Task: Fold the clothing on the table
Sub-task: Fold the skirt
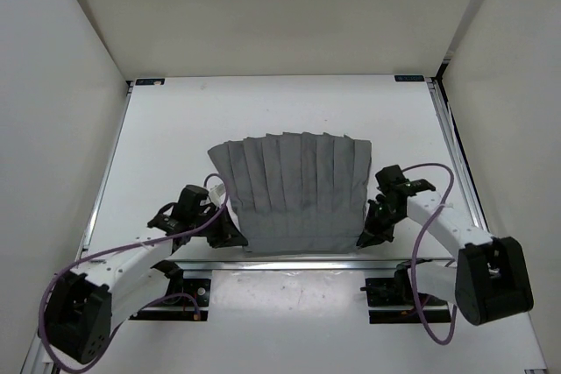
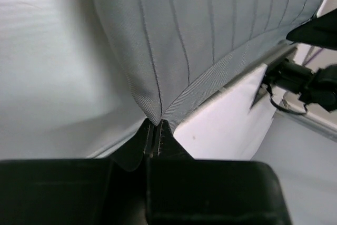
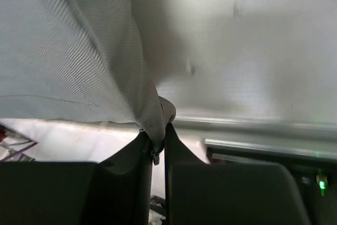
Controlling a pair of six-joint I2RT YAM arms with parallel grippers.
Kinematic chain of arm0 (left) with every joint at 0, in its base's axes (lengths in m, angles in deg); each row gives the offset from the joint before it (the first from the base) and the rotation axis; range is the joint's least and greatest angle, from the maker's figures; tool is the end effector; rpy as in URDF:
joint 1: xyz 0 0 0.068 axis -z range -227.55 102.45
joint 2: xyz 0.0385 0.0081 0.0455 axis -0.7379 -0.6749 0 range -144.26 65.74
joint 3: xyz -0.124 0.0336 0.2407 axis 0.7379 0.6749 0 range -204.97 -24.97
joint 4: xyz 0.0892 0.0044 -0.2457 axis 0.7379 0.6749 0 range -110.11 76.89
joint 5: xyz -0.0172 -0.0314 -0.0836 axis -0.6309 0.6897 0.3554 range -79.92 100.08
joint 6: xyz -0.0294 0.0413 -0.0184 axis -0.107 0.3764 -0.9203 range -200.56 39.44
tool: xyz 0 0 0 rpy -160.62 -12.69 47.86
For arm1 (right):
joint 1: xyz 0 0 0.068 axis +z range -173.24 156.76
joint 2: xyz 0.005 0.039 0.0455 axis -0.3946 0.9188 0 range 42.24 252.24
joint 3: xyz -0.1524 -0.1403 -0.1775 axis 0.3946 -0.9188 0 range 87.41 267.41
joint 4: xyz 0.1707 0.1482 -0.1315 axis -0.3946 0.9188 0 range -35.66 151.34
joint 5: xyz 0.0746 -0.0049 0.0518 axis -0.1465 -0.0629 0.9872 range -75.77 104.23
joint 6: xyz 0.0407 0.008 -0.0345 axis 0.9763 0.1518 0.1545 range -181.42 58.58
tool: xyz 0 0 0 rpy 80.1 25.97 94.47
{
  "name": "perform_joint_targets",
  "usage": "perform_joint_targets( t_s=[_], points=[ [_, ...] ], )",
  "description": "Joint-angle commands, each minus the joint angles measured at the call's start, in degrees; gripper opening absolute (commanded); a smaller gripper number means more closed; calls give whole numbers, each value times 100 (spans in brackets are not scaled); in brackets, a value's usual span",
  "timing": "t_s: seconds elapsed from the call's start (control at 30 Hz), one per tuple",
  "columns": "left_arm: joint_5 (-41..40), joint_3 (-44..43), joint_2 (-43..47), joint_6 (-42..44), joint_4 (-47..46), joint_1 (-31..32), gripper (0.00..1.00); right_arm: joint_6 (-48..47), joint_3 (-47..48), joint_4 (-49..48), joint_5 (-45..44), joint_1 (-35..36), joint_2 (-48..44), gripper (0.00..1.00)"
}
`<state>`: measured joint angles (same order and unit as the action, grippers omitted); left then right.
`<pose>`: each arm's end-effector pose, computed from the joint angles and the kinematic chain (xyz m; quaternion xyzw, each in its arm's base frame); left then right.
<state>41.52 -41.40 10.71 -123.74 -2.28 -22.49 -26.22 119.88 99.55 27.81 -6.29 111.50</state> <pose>0.1328 -0.0827 0.1369 -0.0679 0.9224 -0.3706 0.0847 0.1638 0.0587 0.1541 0.1489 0.9793 0.1364 0.0104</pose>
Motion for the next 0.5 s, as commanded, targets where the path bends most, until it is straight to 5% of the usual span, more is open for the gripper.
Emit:
perform_joint_targets(
  t_s=[0.0,0.23,0.47],
  points=[
    [187,-378,535,126,834,95,0,-75,479,1110,117,-78,-534,0],
    [477,-1028,1556,-163,1706,-405,0,391,1681,2307,557,327,-1309,0],
    [232,-1820,785,-620,1023,-1275,0,-276,3133,1809,505,-867,-441,0]
  ],
)
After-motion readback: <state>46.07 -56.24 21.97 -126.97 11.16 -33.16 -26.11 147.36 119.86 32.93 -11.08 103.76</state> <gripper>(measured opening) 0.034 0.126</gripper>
